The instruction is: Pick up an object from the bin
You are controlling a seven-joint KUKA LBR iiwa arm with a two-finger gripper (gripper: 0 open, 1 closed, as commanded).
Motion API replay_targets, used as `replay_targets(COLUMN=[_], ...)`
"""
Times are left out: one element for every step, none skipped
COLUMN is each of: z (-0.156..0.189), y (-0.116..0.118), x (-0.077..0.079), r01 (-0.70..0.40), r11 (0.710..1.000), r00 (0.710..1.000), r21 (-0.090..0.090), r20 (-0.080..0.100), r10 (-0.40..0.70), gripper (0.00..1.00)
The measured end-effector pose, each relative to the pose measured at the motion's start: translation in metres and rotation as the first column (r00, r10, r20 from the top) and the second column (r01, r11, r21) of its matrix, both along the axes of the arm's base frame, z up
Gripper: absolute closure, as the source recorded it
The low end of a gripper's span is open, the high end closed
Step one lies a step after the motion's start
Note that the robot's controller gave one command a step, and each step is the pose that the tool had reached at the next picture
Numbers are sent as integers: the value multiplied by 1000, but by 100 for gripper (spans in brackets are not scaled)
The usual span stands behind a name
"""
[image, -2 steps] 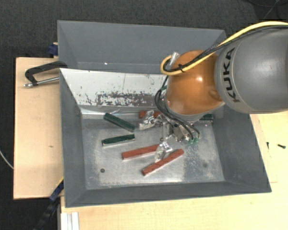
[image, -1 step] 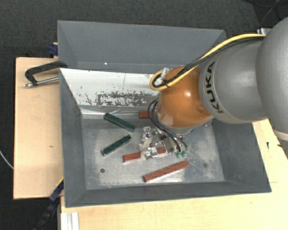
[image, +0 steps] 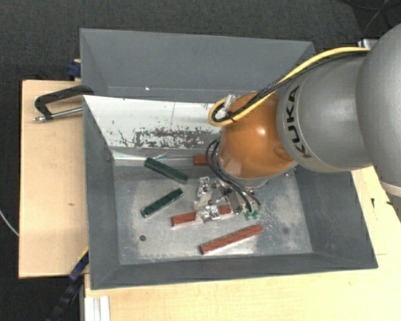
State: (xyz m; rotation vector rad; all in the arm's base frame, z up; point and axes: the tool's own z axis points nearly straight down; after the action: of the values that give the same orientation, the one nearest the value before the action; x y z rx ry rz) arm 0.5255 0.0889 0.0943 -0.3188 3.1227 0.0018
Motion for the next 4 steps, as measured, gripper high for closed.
replay_targets(z=[0,-1,40,61], y=[6,28,39,32], x=[-3,-1,-8,-10], r01=[-40,-76,-55,-160], r11=[999,997,998,987], r00=[999,997,998,987], r21=[-3,-7,0,1], r20=[6,5,-5,14], r10=[40,76,55,160], gripper=[100,100,100,100])
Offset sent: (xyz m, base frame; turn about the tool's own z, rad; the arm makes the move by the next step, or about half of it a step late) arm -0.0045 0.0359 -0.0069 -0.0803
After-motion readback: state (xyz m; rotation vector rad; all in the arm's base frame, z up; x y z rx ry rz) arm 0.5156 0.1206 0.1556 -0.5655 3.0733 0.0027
